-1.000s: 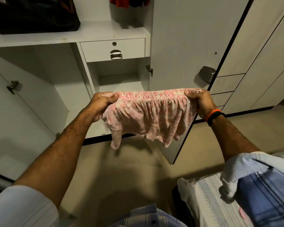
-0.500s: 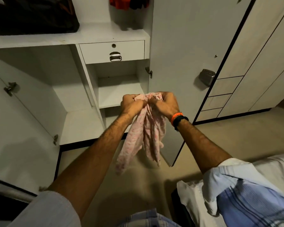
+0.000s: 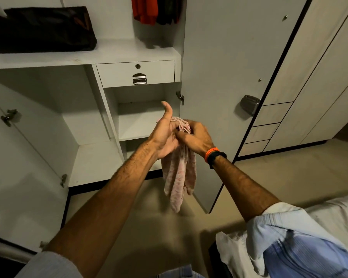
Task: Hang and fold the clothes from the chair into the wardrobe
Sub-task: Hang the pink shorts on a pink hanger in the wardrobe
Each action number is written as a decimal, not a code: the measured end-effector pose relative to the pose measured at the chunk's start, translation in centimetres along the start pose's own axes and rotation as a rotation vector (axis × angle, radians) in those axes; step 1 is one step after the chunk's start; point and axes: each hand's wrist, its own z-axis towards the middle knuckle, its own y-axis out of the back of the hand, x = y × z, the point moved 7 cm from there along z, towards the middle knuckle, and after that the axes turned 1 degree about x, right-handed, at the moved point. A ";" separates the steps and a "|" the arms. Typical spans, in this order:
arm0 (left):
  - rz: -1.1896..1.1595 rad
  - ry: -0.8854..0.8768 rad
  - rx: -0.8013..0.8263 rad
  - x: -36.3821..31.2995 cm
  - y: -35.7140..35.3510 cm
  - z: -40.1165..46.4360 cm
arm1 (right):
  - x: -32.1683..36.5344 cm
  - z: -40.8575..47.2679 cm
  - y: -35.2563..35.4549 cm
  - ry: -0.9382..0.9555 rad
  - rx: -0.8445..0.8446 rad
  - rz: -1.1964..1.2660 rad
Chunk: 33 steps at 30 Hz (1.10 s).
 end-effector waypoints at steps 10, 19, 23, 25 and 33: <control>0.172 -0.074 -0.680 0.6 9.6 -0.1 | -1.8 0.8 1.9 -0.131 -0.029 0.295; 0.471 -0.077 -0.310 -0.7 9.2 -0.5 | -3.0 1.0 3.4 -0.119 0.093 0.589; 0.582 -0.079 -0.293 -1.2 8.1 0.2 | -4.5 1.6 3.6 -0.192 -0.003 0.502; 0.589 -0.061 -0.305 -1.0 7.8 0.5 | -5.3 1.7 3.3 -0.225 -0.034 0.379; 0.693 -0.131 -0.467 -0.2 6.8 0.3 | -7.7 0.7 2.4 -0.403 -0.172 -0.080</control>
